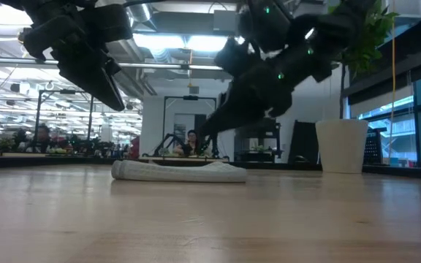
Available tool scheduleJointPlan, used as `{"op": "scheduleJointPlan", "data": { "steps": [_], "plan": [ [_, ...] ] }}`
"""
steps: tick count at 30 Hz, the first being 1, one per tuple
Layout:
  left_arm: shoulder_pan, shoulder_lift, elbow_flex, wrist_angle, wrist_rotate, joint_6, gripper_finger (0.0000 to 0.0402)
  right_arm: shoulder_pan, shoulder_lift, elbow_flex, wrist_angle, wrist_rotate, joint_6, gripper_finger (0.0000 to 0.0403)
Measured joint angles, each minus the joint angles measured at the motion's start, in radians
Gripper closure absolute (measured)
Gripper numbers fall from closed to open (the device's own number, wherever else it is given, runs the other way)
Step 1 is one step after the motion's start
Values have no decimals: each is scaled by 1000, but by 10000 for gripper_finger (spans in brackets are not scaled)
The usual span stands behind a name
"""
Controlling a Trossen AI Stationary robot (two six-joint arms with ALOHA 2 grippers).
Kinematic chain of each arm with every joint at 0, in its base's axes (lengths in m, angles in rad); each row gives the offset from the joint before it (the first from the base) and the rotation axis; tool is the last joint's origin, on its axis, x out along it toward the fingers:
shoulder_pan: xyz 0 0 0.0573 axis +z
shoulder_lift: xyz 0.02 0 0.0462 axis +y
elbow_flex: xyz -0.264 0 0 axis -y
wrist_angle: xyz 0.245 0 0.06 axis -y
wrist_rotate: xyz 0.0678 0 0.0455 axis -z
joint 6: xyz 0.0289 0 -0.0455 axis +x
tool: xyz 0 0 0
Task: Roll microfiber towels into tight, uniform cylinder then place into a basket
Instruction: Roll the gray towel
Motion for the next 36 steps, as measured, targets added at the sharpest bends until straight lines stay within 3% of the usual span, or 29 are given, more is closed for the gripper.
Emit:
{"op": "scheduleJointPlan", "data": {
  "steps": [11,17,24,36],
  "plan": [
    [2,0,0,25,-16,0,327,45,-5,134,-311,157,-18,239],
    [2,0,0,19,-8,37,331,46,-5,205,-438,155,6,247],
    [2,0,0,26,-7,50,327,46,-5,223,-461,98,34,261],
    [2,19,0,34,-29,112,283,54,-5,221,-463,97,85,193]
  ]
}}
